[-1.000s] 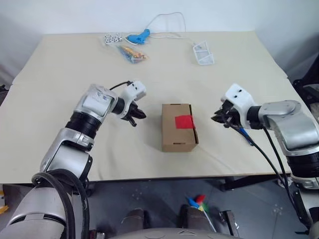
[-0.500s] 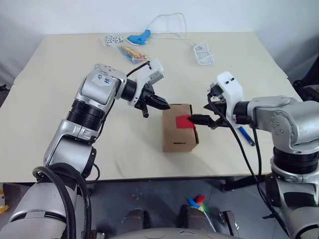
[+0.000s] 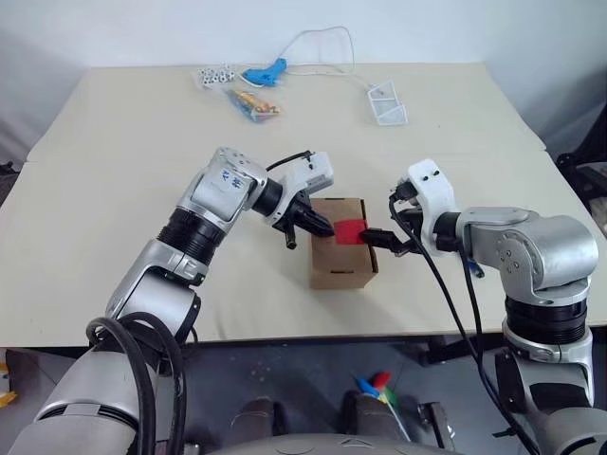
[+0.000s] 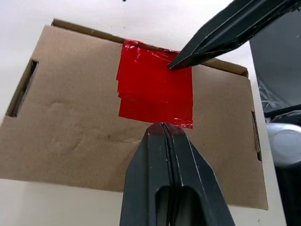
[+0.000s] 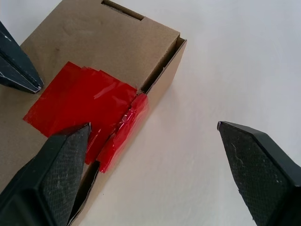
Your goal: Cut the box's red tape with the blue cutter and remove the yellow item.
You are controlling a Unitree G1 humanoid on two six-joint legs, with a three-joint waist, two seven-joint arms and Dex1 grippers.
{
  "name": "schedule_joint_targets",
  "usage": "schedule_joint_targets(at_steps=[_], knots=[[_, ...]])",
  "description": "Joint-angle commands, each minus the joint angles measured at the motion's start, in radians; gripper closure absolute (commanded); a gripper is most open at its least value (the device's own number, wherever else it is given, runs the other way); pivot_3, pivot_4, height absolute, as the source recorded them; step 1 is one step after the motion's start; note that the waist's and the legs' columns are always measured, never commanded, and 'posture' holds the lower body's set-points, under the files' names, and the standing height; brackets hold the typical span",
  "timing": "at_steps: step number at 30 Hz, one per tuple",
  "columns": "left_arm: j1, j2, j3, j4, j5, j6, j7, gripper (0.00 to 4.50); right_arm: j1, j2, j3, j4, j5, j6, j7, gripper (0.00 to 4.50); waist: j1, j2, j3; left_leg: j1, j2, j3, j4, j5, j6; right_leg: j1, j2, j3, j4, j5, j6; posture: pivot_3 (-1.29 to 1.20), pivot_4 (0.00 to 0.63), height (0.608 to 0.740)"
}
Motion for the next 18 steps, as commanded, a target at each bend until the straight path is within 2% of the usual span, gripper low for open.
schedule_joint_targets(at_steps=[1, 18], knots=[[0.008, -0.007, -0.046, 0.041, 0.053, -0.036, -0.005, 4.5, 0.01, -0.016, 0.005, 0.028, -0.002, 0.004, -0.03, 0.03, 0.0, -0.001, -0.001, 0.0, 0.0, 0.0, 0.001, 0.0, 0.0, 0.0, 0.0, 0.0, 0.0, 0.0, 0.0, 0.0, 0.15, 0.74], [0.065, 0.026, -0.072, 0.01, 0.096, -0.052, -0.025, 4.5, 0.121, -0.082, 0.001, 0.075, 0.036, -0.016, -0.036, 0.03, 0.002, -0.007, -0.013, 0.004, 0.0, -0.001, 0.001, 0.0, 0.0, 0.004, -0.001, 0.0, 0.002, 0.0, 0.0, 0.0, 0.15, 0.74]])
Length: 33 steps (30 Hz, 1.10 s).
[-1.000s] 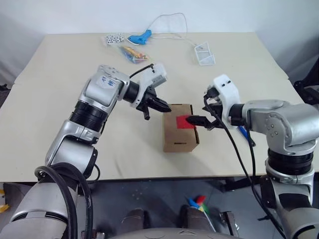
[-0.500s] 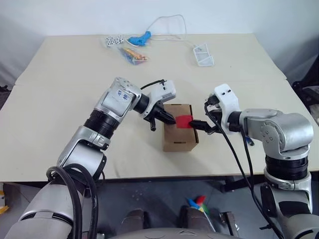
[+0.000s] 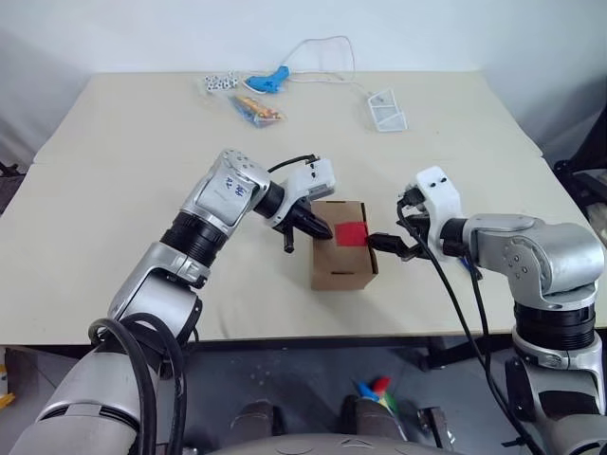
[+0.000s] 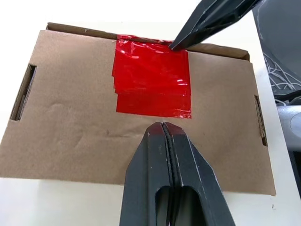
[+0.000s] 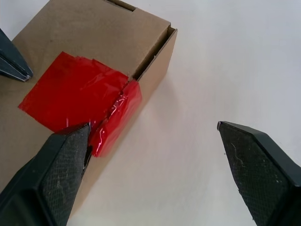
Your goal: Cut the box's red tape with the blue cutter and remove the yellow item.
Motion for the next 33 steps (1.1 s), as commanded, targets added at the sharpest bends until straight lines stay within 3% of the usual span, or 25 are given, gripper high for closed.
schedule_joint_targets(at_steps=[1, 14, 22, 33], knots=[[0.05, 0.023, -0.047, -0.002, 0.052, 0.028, -0.002, 4.5, 0.055, -0.024, 0.02, 0.051, -0.009, 0.02, -0.021, 0.03, -0.004, -0.001, -0.001, 0.0, 0.0, 0.0, 0.0, 0.0, 0.0, 0.0, 0.0, 0.0, 0.0, 0.0, 0.0, 0.0, 0.15, 0.74], [0.083, 0.033, -0.05, -0.041, 0.053, 0.048, 0.011, 4.5, 0.109, -0.09, 0.143, 0.111, -0.014, -0.076, 0.016, 0.03, -0.006, -0.001, -0.001, 0.003, 0.001, 0.002, -0.001, 0.0, 0.0, 0.0, 0.0, 0.002, 0.0, 0.0, -0.001, 0.0, 0.15, 0.74], [0.109, 0.059, -0.038, -0.098, 0.044, 0.091, 0.019, 4.5, 0.184, -0.173, 0.133, 0.062, 0.076, -0.16, 0.174, 0.03, -0.004, -0.001, -0.001, 0.005, 0.001, 0.001, -0.002, -0.001, 0.0, 0.003, 0.0, 0.002, -0.001, 0.0, -0.001, 0.0, 0.15, 0.74], [0.149, 0.092, -0.045, -0.2, 0.03, 0.135, 0.007, 4.5, -0.033, 0.045, -0.089, 0.427, 0.206, -0.032, 0.188, 0.03, -0.028, -0.001, -0.001, 0.012, 0.003, -0.004, -0.004, -0.001, 0.0, 0.009, 0.0, 0.002, -0.002, -0.001, -0.001, 0.0, 0.15, 0.74]])
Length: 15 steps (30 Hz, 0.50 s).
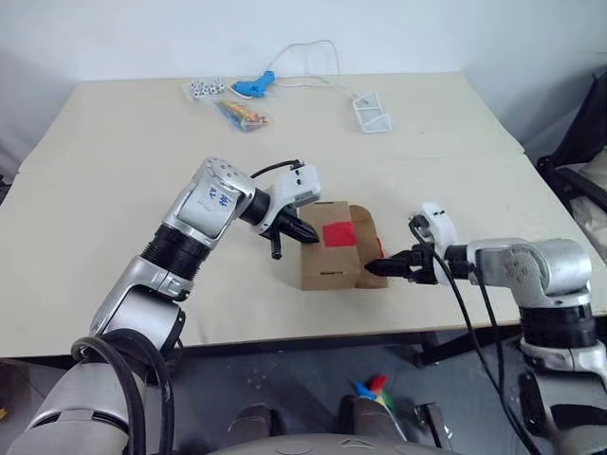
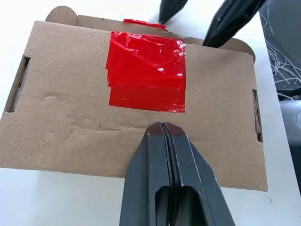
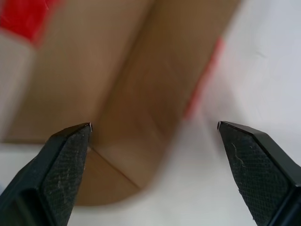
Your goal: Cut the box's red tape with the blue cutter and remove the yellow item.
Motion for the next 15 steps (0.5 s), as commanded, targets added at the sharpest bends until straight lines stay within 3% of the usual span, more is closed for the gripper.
schedule_joint_targets(at_steps=[1, 15], knots=[[0.053, 0.012, -0.063, -0.003, 0.025, 0.041, -0.018, 4.5, -0.048, 0.022, -0.043, 0.101, 0.033, 0.014, 0.015, 0.03, -0.001, 0.0, 0.0, 0.0, 0.0, 0.0, 0.0, 0.0, 0.0, 0.0, 0.0, 0.0, 0.0, 0.0, 0.0, 0.0, 0.15, 0.74], [0.084, 0.056, -0.069, -0.106, 0.007, 0.104, -0.036, 4.5, -0.224, 0.089, 0.025, 0.495, -0.015, -0.15, 0.131, 0.03, -0.017, 0.001, 0.0, 0.002, 0.0, 0.002, -0.002, 0.0, -0.001, 0.0, 0.001, 0.002, 0.0, 0.0, 0.0, 0.0, 0.15, 0.74]])
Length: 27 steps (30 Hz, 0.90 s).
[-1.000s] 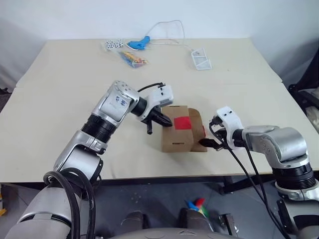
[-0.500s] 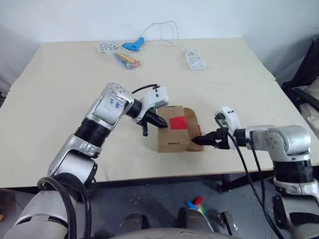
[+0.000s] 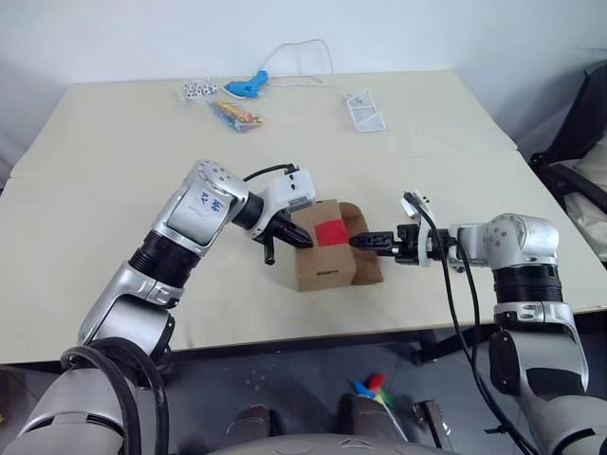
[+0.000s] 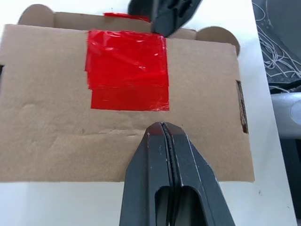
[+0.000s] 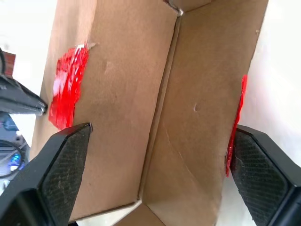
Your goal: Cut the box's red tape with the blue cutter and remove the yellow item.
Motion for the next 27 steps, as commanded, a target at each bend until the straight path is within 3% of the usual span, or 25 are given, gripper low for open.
schedule_joint_targets(at_steps=[1, 7, 12, 25, 27], knots=[[0.046, 0.003, -0.068, 0.003, 0.009, 0.031, -0.023, 4.5, -0.038, 0.017, 0.045, 0.085, -0.029, -0.078, 0.049, 0.03, -0.001, 0.0, 0.0, 0.0, 0.0, 0.0, 0.0, 0.0, 0.0, 0.0, 0.0, 0.0, 0.0, 0.0, 0.0, 0.0, 0.15, 0.74], [0.049, 0.011, -0.073, -0.009, 0.01, 0.036, -0.027, 4.5, -0.091, 0.023, 0.083, 0.209, -0.078, -0.176, 0.119, 0.03, -0.002, 0.0, 0.0, 0.0, 0.0, 0.001, 0.0, 0.0, 0.0, 0.0, 0.0, 0.001, 0.0, 0.0, 0.0, 0.0, 0.15, 0.74], [0.041, 0.005, -0.072, 0.01, 0.016, 0.028, -0.021, 4.5, -0.067, 0.002, 0.147, 0.169, -0.102, -0.165, 0.188, 0.03, 0.0, 0.0, 0.0, 0.0, 0.0, 0.001, 0.0, 0.0, 0.0, 0.0, 0.0, 0.001, 0.0, 0.0, 0.0, 0.0, 0.15, 0.74], [0.012, -0.034, -0.058, 0.09, 0.028, -0.021, -0.008, 4.5, -0.001, -0.012, 0.037, 0.014, -0.073, -0.083, 0.076, 4.4, 0.014, 0.003, 0.001, 0.0, 0.0, 0.0, 0.0, 0.0, -0.001, 0.0, 0.0, 0.0, 0.0, 0.0, 0.0, 0.0, 0.15, 0.74], [0.008, -0.04, -0.057, 0.105, 0.031, -0.03, -0.006, 4.5, 0.013, -0.018, 0.013, -0.031, -0.068, -0.059, 0.048, 4.48, 0.017, 0.003, 0.001, 0.0, 0.0, 0.0, 0.0, 0.0, -0.001, 0.0, 0.0, 0.0, 0.0, 0.0, 0.0, 0.0, 0.15, 0.74]])
